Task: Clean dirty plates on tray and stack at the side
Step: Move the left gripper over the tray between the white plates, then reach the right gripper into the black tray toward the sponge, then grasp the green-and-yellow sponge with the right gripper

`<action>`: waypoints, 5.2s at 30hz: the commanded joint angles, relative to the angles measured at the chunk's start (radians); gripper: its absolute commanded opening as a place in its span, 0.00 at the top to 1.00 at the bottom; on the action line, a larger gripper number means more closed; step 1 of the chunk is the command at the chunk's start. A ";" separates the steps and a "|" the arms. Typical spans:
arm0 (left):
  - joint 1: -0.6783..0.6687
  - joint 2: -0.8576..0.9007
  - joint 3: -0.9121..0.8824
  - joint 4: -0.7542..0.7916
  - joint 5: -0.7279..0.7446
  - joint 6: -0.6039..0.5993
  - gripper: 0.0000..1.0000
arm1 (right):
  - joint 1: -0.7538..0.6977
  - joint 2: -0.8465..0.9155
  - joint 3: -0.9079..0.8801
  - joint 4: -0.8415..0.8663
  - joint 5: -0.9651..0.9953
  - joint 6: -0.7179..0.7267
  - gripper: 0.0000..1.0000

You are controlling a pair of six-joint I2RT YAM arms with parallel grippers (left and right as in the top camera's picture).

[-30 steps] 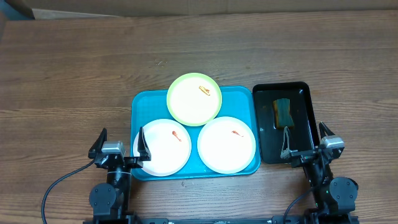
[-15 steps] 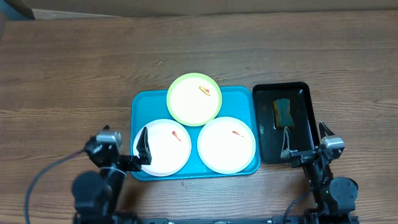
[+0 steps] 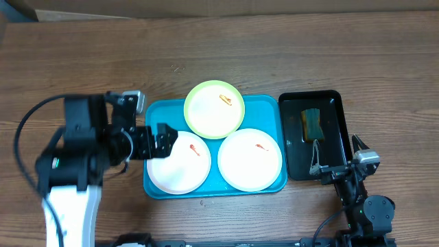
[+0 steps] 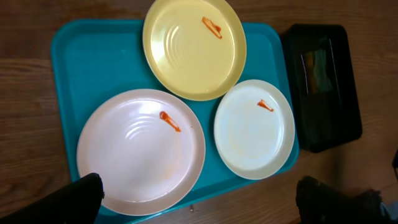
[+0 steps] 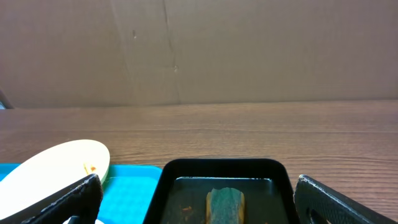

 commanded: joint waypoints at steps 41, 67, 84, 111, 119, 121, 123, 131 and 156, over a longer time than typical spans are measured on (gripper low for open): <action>-0.642 0.420 -0.127 0.193 -0.317 -0.596 0.54 | -0.003 -0.010 -0.011 0.006 -0.002 -0.006 0.00; -0.768 0.422 -0.267 0.314 -0.370 -0.742 0.60 | -0.003 -0.001 0.052 -0.039 -0.067 0.257 0.00; -0.766 0.433 -0.318 0.385 -0.393 -0.834 0.60 | -0.003 0.972 0.977 -0.608 -0.027 0.146 0.00; -0.681 0.530 -0.314 0.511 -0.313 -0.762 0.68 | -0.003 1.511 1.251 -1.016 0.007 0.094 0.14; -0.671 0.531 -0.303 0.543 -0.312 -0.682 0.63 | -0.002 1.550 1.233 -1.058 0.006 0.106 0.14; -0.671 0.531 -0.301 0.543 -0.313 -0.676 0.62 | -0.002 1.552 1.203 -1.025 0.006 0.109 0.14; -0.671 0.531 -0.301 0.536 -0.313 -0.679 0.62 | -0.002 1.552 1.167 -0.982 0.006 0.133 0.14; -0.674 0.531 -0.301 0.532 -0.322 -0.700 0.64 | -0.002 1.552 1.003 -0.775 0.011 0.136 0.15; -0.674 0.531 -0.301 0.544 -0.317 -0.699 0.54 | -0.002 1.553 0.763 -0.287 0.049 0.131 0.30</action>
